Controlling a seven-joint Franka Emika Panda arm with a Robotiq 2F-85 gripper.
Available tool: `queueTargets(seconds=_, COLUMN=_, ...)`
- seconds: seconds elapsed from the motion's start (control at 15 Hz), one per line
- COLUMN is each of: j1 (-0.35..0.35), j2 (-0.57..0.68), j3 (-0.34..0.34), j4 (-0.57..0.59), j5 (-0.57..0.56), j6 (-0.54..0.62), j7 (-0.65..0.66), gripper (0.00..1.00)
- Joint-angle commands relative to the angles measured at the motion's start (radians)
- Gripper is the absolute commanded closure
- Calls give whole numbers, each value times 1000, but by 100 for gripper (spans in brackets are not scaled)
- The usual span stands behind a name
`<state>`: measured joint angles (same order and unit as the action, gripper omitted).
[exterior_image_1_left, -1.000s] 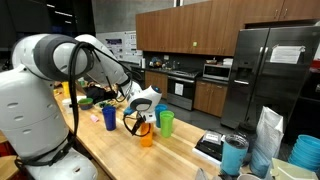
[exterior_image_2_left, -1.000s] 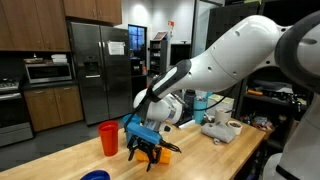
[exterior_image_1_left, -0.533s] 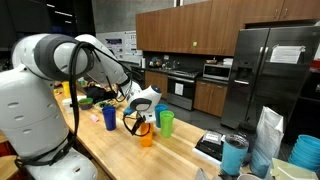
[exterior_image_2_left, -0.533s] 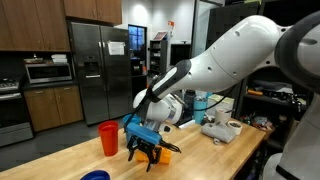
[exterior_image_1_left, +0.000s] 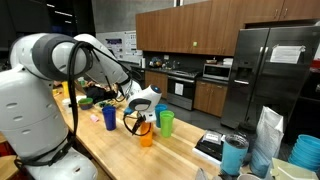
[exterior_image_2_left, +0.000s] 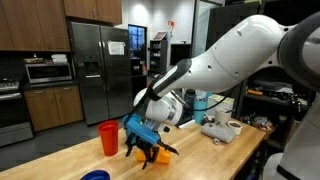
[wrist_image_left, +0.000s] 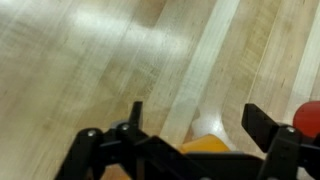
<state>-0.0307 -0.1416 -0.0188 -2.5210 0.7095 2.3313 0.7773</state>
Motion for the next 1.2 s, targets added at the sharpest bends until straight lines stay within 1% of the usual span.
queueTargets(seconds=0.0, j1=7, j2=-34, j3=8, j4=-40, j5=73, j6=54, j7=-22, gripper=0)
queueTargets(seconds=0.07, j1=0, j2=0, j3=7, j4=-7, j5=33, j6=24, j7=-5, gripper=0)
queueTargets(seconds=0.47, j1=1, j2=5, j3=8, j4=-8, j5=34, j6=25, j7=-5, gripper=0)
queueTargets(seconds=0.67, j1=2, j2=1, j3=13, j4=-21, j5=71, j6=51, j7=60, gripper=0)
queueTargets(seconds=0.73, j1=4, j2=-2, j3=15, j4=-27, j5=104, j6=76, j7=106, gripper=0)
queueTargets(seconds=0.93, j1=7, j2=-3, j3=30, j4=-41, j5=156, j6=148, j7=232, gripper=0)
queueTargets(seconds=1.07, j1=14, j2=0, j3=33, j4=-37, j5=198, j6=163, j7=234, gripper=0)
queueTargets(seconds=1.13, j1=7, j2=7, j3=28, j4=-29, j5=157, j6=135, j7=210, gripper=0)
